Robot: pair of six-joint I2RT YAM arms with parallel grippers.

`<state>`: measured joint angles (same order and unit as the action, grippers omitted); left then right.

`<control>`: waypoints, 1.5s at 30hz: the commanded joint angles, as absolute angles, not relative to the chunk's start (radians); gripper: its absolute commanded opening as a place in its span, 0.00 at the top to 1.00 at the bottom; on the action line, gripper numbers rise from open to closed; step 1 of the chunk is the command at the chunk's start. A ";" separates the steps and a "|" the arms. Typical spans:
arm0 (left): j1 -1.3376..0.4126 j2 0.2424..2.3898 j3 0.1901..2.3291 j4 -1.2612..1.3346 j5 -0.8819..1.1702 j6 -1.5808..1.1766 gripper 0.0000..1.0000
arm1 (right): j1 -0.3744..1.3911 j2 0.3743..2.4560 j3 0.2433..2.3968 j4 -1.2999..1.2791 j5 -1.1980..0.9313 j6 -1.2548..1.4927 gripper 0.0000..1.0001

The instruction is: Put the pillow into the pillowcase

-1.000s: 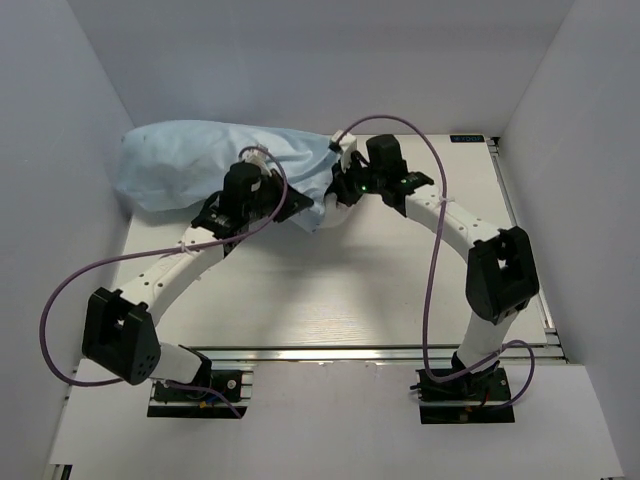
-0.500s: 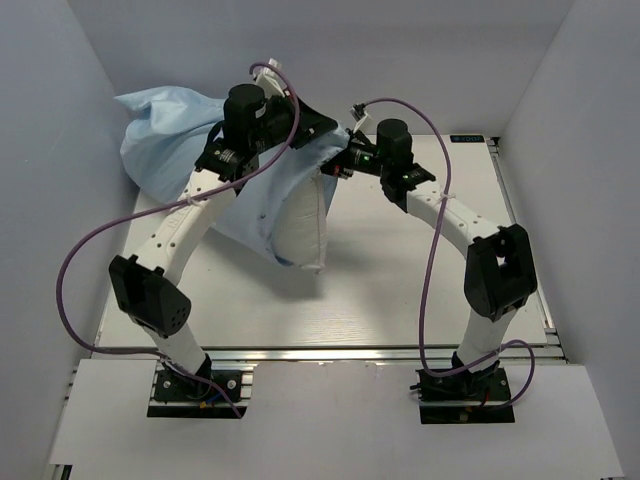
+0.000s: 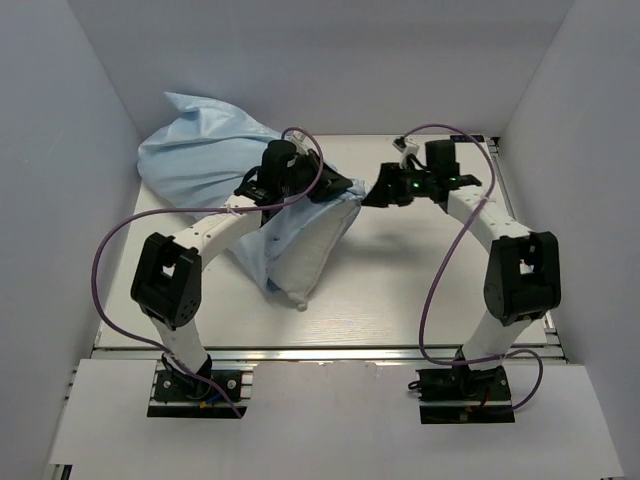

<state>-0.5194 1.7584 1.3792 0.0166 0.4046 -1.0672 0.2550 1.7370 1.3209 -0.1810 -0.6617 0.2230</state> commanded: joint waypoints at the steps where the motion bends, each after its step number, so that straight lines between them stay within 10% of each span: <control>1: -0.520 1.752 1.445 0.118 0.403 -1.082 0.94 | 0.178 1.637 1.280 -0.458 -0.839 -0.229 0.24; 9: -0.518 1.847 1.758 -0.036 0.408 -0.957 0.41 | 0.110 1.399 1.086 -0.565 -0.851 -0.615 0.17; 17: -0.522 1.711 1.936 -0.360 0.275 -0.703 0.38 | 0.214 1.175 0.942 -0.424 -0.992 -0.880 0.11; 24: -0.522 1.203 1.258 -0.535 0.016 -0.705 0.38 | 0.581 0.913 0.484 0.277 -0.675 -1.021 0.11; 32: -0.525 0.871 0.826 -0.525 -0.117 -0.835 0.37 | 0.850 1.110 0.482 0.521 -0.374 -1.166 0.11; 45: -0.529 0.956 0.699 -0.379 -0.097 -0.709 0.37 | 0.900 1.442 0.649 0.592 -0.259 -1.270 0.10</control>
